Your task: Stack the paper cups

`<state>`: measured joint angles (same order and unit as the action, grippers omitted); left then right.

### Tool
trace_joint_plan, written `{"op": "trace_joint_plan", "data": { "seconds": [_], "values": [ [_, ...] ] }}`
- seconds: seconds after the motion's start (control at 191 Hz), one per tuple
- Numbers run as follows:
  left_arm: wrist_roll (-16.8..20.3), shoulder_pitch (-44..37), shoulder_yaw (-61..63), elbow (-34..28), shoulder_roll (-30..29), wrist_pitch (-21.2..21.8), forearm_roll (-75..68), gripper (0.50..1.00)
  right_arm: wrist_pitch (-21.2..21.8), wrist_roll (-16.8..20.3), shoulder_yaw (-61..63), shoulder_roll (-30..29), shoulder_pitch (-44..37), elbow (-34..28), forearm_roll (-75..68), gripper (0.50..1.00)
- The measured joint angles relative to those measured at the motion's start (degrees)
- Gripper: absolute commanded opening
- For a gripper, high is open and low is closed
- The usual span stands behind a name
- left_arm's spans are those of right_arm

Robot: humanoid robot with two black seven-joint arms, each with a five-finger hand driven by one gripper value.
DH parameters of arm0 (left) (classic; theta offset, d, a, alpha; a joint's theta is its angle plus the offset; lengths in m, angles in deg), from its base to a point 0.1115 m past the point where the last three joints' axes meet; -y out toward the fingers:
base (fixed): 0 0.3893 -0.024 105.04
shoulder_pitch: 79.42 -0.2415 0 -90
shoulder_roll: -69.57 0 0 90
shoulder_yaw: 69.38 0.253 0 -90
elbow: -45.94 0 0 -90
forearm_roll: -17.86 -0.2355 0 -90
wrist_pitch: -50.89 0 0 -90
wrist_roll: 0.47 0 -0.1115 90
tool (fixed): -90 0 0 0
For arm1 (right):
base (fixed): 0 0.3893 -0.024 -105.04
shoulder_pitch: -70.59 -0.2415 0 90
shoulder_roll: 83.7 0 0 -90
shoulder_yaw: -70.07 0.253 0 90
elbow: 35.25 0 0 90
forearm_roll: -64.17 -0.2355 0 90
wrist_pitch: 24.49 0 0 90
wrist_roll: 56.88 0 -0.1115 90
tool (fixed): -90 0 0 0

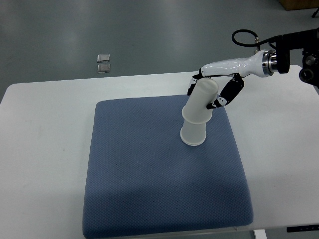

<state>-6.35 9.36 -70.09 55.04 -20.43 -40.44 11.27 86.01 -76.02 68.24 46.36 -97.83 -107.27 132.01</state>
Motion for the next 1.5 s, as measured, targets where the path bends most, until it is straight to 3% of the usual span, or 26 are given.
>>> {"op": "trace_joint_plan", "data": {
  "seconds": [0.294, 0.399, 0.493, 0.551, 0.572, 0.871, 1.049, 1.249, 1.5],
  "values": [
    [0.0, 0.0, 0.0, 0.0, 0.0, 0.0, 0.0, 1.0, -0.13, 0.07, -0.09, -1.12, 1.5, 0.29, 0.1, 0.654],
    [0.0, 0.0, 0.0, -0.01, 0.0, 0.0, 0.0, 1.0, -0.27, 0.16, -0.09, -1.44, 1.99, 0.31, 0.1, 0.688],
    [0.0, 0.0, 0.0, -0.01, 0.0, 0.02, 0.0, 1.0, -0.53, 0.72, -0.09, -2.17, 2.46, 0.49, 0.1, 0.778],
    [0.01, 0.0, 0.0, -0.02, 0.0, 0.02, 0.0, 1.0, -0.86, 1.03, -0.09, -2.5, 2.99, 0.69, 0.13, 0.885],
    [0.02, -0.01, 0.0, -0.02, 0.0, 0.02, 0.0, 1.0, -1.07, 1.08, -0.08, -2.59, 3.18, 0.77, 0.15, 0.901],
    [0.03, 0.0, 0.0, -0.02, 0.0, 0.02, 0.0, 1.0, -2.45, 1.24, 0.69, -3.47, 3.94, 2.04, -0.15, 0.907],
    [0.03, 0.0, 0.0, -0.01, 0.0, 0.02, 0.0, 1.0, -2.3, 1.03, 8.17, -3.41, 7.03, 5.39, -3.69, 0.905],
    [0.03, 0.0, 0.0, 0.03, 0.0, 0.02, 0.0, 1.0, -1.45, 2.15, 17.3, -5.5, 14.78, 12.88, -24.2, 0.905],
    [0.02, 0.0, 0.0, 0.0, 0.0, 0.0, 0.0, 1.0, -1.45, 9.84, 18.96, -12.58, 20.21, 26.23, -55.34, 0.907]
  ]
}}
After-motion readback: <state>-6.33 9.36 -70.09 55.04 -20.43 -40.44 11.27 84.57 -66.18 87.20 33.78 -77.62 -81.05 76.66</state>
